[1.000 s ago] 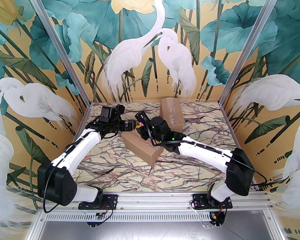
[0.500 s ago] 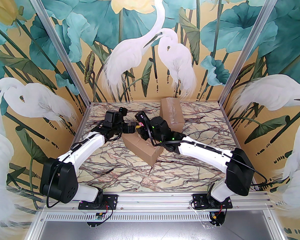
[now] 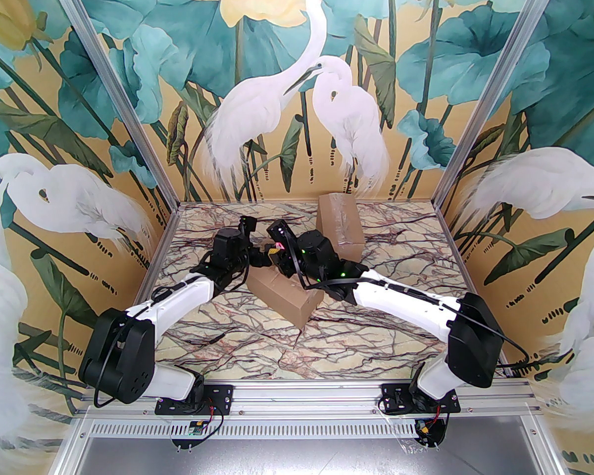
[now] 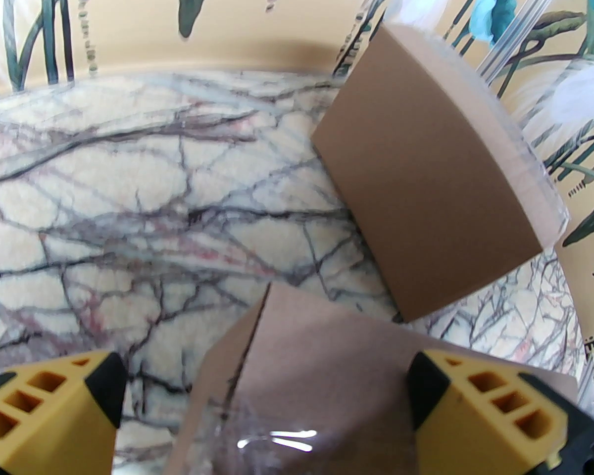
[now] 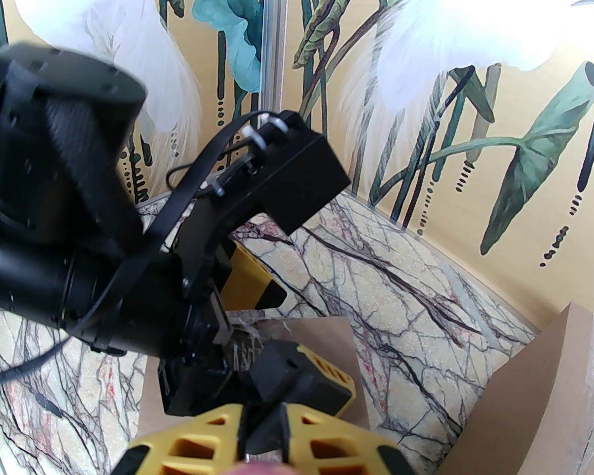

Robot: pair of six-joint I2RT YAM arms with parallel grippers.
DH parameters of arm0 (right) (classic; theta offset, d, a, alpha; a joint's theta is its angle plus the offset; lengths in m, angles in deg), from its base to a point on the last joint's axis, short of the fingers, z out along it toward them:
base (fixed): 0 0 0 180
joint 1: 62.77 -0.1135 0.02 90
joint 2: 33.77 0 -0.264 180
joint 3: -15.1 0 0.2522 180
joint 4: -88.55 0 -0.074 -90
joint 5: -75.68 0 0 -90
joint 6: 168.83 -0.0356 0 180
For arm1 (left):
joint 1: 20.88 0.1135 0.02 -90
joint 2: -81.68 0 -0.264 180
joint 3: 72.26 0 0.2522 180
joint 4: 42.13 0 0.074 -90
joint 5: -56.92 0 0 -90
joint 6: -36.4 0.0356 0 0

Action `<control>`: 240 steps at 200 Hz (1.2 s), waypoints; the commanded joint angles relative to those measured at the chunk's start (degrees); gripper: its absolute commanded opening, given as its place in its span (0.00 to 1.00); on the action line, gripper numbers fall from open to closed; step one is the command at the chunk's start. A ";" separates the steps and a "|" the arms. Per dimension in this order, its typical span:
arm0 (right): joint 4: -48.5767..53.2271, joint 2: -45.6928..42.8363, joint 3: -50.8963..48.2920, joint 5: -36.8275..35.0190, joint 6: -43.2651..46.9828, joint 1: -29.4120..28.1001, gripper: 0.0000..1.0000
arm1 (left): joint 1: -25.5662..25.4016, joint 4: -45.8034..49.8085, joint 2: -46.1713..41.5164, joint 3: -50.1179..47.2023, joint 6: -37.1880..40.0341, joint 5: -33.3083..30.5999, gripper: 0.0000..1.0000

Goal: Unpack the express box

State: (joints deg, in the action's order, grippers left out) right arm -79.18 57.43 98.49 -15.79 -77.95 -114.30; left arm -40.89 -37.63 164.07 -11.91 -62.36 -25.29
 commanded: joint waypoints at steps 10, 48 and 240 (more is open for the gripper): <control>2.09 1.01 -1.97 2.00 -0.36 -0.31 0.00 | -0.53 -3.96 1.44 -3.35 1.23 -4.45 1.00; 1.70 -0.81 -3.73 1.83 -0.27 -0.33 0.00 | -0.57 -2.45 2.74 -4.11 2.63 -7.16 0.99; 5.03 -10.98 -10.45 0.16 -0.27 -0.33 0.00 | -0.56 11.32 11.69 2.54 -0.82 -11.68 1.00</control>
State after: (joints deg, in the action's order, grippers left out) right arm -84.69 50.63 89.99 -16.69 -77.27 -114.04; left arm -43.36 -39.27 170.58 -6.80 -63.63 -28.74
